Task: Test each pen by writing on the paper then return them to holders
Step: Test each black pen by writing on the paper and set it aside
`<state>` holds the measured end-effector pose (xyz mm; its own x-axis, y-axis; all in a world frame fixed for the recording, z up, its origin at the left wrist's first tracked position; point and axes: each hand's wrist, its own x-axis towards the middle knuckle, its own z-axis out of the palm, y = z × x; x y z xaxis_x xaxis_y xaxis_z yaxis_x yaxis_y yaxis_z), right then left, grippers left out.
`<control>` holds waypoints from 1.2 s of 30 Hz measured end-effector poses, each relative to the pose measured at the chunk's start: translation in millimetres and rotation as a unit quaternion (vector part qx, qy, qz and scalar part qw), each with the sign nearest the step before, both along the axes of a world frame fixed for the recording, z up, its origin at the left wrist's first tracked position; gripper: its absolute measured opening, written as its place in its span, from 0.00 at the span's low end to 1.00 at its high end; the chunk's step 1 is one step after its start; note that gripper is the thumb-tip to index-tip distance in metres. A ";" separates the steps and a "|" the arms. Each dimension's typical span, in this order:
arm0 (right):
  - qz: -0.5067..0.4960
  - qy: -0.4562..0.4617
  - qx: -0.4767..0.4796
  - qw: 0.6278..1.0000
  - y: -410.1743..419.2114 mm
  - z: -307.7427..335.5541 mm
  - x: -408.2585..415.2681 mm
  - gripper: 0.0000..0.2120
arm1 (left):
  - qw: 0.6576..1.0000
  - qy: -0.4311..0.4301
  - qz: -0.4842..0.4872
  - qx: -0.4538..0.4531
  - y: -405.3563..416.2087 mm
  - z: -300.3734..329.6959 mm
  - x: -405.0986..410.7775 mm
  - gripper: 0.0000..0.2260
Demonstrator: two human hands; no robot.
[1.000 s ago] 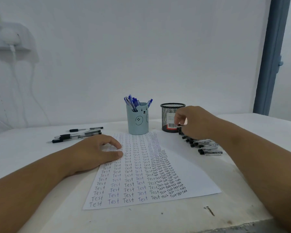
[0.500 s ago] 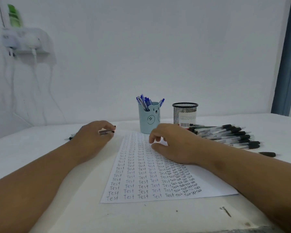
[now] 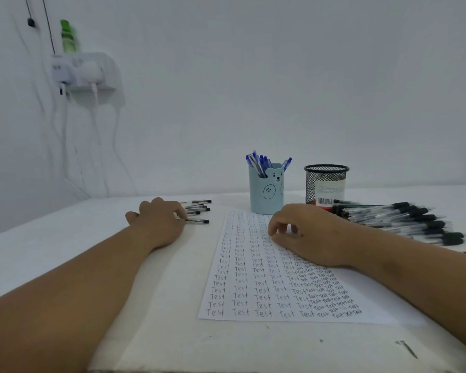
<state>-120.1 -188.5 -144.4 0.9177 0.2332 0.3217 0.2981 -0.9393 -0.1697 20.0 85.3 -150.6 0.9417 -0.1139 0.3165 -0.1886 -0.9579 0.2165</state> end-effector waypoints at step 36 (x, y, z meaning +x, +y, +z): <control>0.020 -0.170 0.185 0.968 -20.6 7.9 4.2 0.13 | 0.417 0.288 -0.355 -0.785 -120.1 42.2 -71.6 0.21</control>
